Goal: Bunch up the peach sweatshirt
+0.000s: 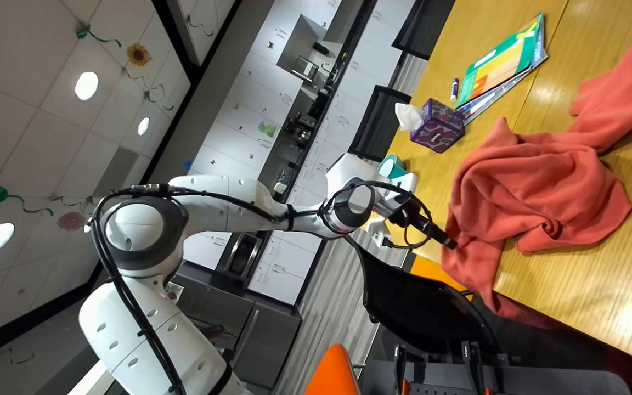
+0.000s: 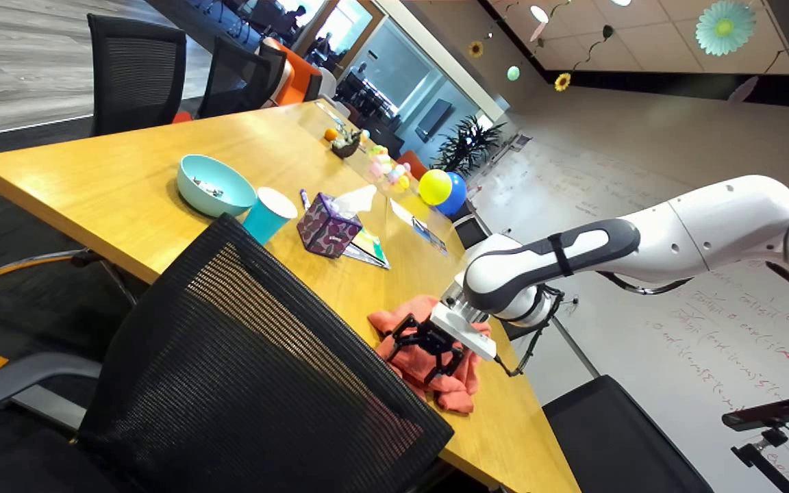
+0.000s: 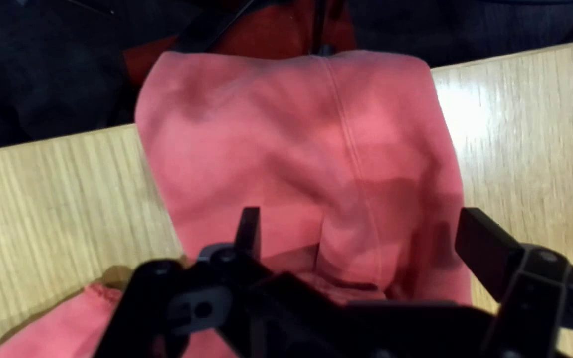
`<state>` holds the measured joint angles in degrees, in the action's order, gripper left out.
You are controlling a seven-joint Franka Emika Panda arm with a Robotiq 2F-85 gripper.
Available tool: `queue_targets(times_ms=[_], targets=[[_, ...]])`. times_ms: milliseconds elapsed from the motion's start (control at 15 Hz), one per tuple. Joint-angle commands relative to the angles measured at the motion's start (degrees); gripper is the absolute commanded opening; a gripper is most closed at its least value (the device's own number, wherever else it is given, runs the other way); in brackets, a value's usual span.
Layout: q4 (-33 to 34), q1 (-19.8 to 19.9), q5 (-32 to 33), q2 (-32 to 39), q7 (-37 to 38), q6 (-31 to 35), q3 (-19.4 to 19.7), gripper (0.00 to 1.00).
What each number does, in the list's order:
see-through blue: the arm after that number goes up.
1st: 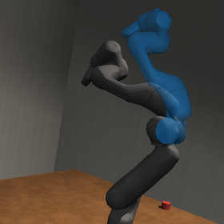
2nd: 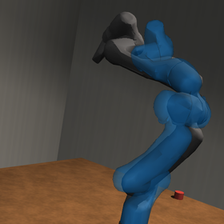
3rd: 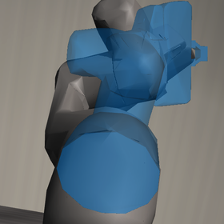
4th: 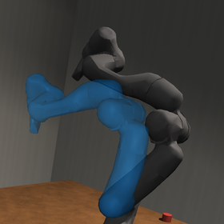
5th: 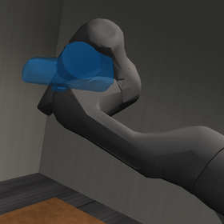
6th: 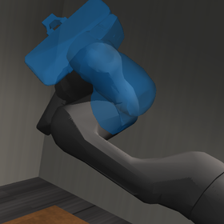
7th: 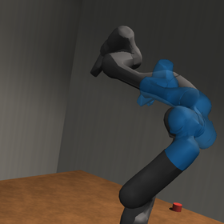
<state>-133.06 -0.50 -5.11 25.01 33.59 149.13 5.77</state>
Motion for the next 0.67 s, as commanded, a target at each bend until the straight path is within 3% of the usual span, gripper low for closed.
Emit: queue_targets(times_ms=[0,267,333,400,600], targets=[[1.74,0.74,-2.67,4.19,-5.51,5.66,-0.84,1.0],[3.28,1.96,-7.24,6.62,-10.46,9.4,-3.08,1.0],[3.71,2.26,-8.18,7.04,-11.44,9.69,-3.64,0.75],[4.15,2.29,-8.68,7.42,-11.99,9.68,-3.83,0.74],[5.02,2.51,-9.85,7.89,-13.09,9.24,-4.13,0.49]])
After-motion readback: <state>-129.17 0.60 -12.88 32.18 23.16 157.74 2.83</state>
